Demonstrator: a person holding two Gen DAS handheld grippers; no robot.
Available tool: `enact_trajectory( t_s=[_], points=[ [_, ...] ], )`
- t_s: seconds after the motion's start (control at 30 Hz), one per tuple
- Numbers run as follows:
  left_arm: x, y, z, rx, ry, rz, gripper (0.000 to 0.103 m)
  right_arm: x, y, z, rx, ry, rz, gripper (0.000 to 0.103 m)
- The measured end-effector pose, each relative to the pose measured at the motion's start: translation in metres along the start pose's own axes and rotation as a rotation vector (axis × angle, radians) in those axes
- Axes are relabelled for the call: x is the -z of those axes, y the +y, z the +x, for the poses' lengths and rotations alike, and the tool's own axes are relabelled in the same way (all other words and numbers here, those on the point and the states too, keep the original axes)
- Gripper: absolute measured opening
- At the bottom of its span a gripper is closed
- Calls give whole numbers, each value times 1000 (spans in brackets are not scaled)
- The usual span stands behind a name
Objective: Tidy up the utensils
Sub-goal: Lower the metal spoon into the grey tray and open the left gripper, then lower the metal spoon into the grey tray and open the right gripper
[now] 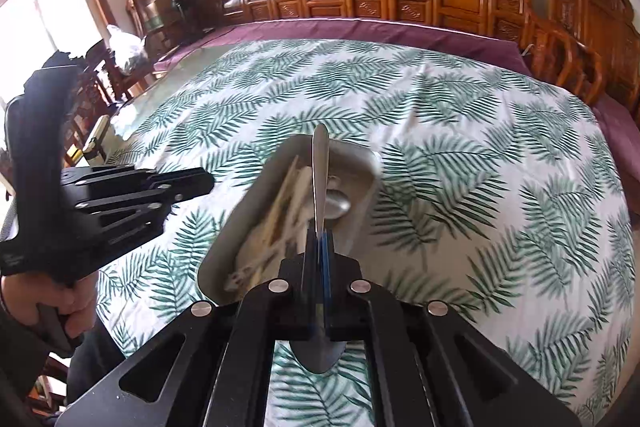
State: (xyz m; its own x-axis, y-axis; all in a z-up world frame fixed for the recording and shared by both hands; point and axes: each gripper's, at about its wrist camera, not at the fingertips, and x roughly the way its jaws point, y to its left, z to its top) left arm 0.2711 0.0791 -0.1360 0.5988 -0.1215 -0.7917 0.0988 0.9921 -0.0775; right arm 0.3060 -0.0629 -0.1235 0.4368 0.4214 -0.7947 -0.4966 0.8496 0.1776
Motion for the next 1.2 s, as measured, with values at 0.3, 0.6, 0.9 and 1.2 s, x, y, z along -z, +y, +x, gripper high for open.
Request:
enact_trajectory(
  t_s=[0.3, 0.6, 0.9, 1.2],
  points=[
    [10, 36, -27, -25, -41, -40, 6, -9, 22, 35, -74, 38, 43, 3],
    [15, 48, -34, -27, -53, -47, 6, -15, 14, 59, -62, 65, 105, 4],
    [22, 51, -33, -20, -43, -56, 6, -18, 3, 72, -15, 74, 118, 4],
    [22, 45, -38, -18, -48, -53, 6, -15, -5, 69, 10, 62, 118, 5]
  ],
)
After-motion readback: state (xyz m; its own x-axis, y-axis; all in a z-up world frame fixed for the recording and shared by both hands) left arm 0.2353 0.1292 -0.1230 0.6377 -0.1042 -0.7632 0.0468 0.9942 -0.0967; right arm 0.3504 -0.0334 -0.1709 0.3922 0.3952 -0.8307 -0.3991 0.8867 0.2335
